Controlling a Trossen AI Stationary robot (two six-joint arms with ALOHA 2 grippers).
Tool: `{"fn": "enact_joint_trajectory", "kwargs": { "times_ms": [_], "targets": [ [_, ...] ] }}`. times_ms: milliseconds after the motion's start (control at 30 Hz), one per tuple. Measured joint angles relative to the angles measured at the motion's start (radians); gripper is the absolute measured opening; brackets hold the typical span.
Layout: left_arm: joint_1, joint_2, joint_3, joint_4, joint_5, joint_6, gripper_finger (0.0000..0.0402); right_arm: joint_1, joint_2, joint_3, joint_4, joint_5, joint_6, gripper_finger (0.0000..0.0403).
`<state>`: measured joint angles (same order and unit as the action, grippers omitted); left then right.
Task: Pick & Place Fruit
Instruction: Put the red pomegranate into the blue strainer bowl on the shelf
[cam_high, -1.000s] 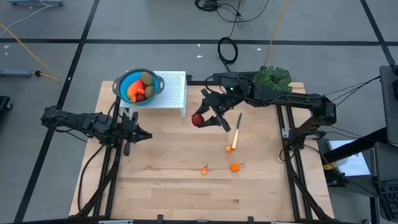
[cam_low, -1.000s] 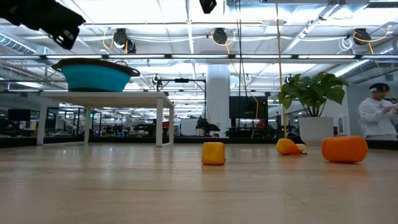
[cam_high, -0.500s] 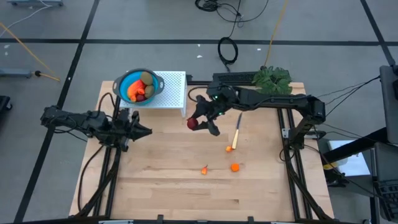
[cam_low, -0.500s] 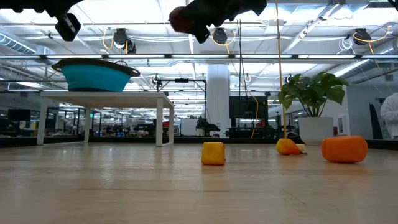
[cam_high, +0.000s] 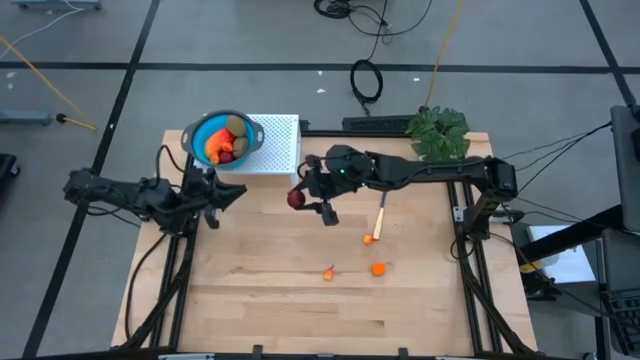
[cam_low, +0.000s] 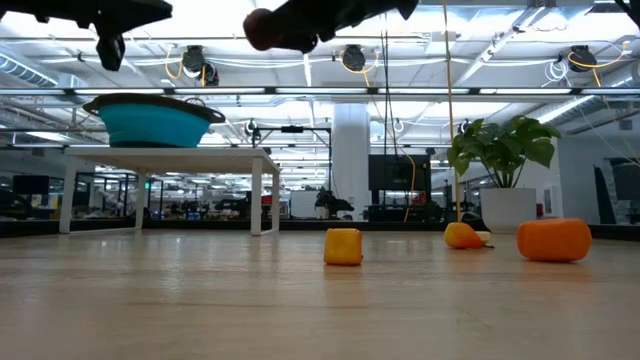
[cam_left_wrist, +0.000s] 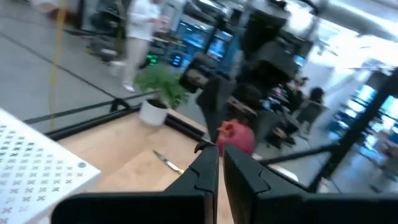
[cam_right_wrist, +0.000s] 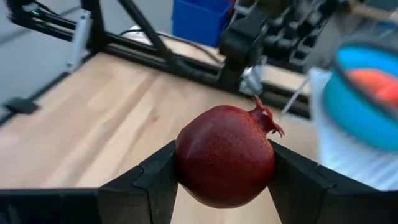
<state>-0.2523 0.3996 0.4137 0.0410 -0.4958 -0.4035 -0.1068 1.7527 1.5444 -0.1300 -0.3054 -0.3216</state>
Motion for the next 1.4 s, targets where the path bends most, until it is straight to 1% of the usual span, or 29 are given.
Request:
{"fn": "enact_joint_trajectory", "kwargs": {
  "times_ms": [67,133,233,367,533,733,833,933,1100,1167,1267,1400],
  "targets": [
    [-0.001,0.039,0.0,0.039,-0.039,-0.031,0.0021,0.007,0.002,0.0,0.032,0.03,-0.04,0.0202],
    [0.0,0.091,0.0,0.088,-0.051,-0.046,0.0021,0.014,0.001,0.0,0.066,0.047,-0.074,0.0202],
    [-0.001,0.174,0.0,0.187,-0.033,-0.044,0.0021,0.025,0.0,0.0,0.095,0.054,-0.117,0.0202],
    [-0.001,0.279,0.0,0.317,-0.028,-0.071,0.0021,0.046,0.001,0.0,0.112,0.101,-0.167,0.0202],
    [-0.001,0.386,0.0,0.465,-0.027,-0.078,0.0021,0.064,0.001,0.0,0.112,0.1,-0.191,0.0202],
    [-0.001,0.494,0.0,0.626,0.078,-0.082,0.0022,0.077,0.001,0.0,0.111,0.1,-0.191,0.0202],
    [-0.001,0.535,0.0,0.685,0.104,-0.114,0.0033,0.078,-0.005,0.0,0.108,0.1,-0.189,0.0202],
    [-0.001,0.557,0.0,0.695,0.106,-0.151,0.0068,0.077,-0.009,0.0,0.111,0.1,-0.189,0.0202],
    [0.002,0.579,0.0,0.704,0.106,-0.177,0.0159,0.077,-0.024,0.0,0.105,0.1,-0.189,0.0202],
    [0.008,0.593,0.0,0.738,0.11,-0.174,0.0197,0.077,-0.024,0.0,0.107,0.099,-0.189,0.0202],
    [0.022,0.62,0.0,0.81,0.144,-0.164,0.0249,0.077,-0.024,0.0,0.102,0.1,-0.189,0.0202],
    [0.038,0.663,0.001,0.87,0.157,-0.158,0.03,0.077,-0.024,0.0,0.106,0.099,-0.189,0.0202]
  ]
}}
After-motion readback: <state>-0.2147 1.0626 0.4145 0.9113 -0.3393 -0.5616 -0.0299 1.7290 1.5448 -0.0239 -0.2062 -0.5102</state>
